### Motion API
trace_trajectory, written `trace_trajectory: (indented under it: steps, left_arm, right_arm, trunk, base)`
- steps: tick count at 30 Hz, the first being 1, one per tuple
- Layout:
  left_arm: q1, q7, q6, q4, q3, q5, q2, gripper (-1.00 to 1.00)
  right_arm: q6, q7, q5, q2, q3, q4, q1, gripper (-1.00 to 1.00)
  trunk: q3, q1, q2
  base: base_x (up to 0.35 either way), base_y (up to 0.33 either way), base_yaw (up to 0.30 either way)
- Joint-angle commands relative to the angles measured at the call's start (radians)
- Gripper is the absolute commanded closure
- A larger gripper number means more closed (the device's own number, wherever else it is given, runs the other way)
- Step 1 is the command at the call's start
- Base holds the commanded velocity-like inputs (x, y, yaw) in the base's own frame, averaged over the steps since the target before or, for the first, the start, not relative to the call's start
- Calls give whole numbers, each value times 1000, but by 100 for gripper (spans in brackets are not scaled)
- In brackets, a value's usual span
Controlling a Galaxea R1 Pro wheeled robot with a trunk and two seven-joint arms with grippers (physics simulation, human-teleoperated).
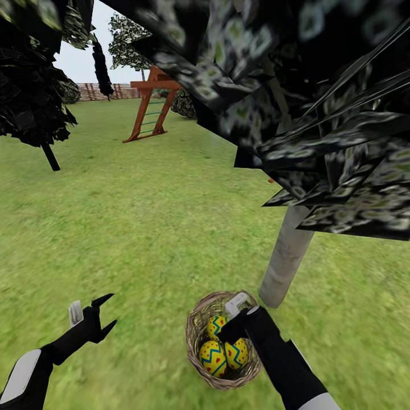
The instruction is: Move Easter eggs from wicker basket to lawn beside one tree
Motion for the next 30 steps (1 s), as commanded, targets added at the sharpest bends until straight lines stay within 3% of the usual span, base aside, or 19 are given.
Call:
trace_trajectory:
  steps: [1,5,13,25,28,30]
  left_arm:
    - [-1,2,6,0,2,2,0,-100]
    - [-1,2,4,0,2,2,-1,-100]
    - [-1,2,4,0,-2,0,-1,-100]
    - [-1,1,4,-1,-1,0,-8,-100]
    - [-1,1,4,-1,-2,0,-8,-100]
    - [-1,1,4,-1,-3,0,-8,-100]
  right_arm:
    - [4,-4,10,2,0,0,-1,-100]
    - [9,-61,10,14,-2,7,-1,-100]
    - [13,-64,9,20,-3,68,-12,-100]
    - [37,-54,12,19,-2,109,-16,-100]
    - [36,-19,13,18,-1,110,-16,-100]
    - [36,49,17,14,0,110,-16,-100]
  trunk:
    - [-1,0,0]
    - [-1,0,0]
    - [-1,0,0]
    - [-4,4,-7]
    - [-13,15,-28]
    - [-20,23,-42]
  base:
    - [0,0,0]
    - [31,0,0]
    - [233,0,0]
    - [21,0,0]
    - [0,0,0]
    - [0,0,0]
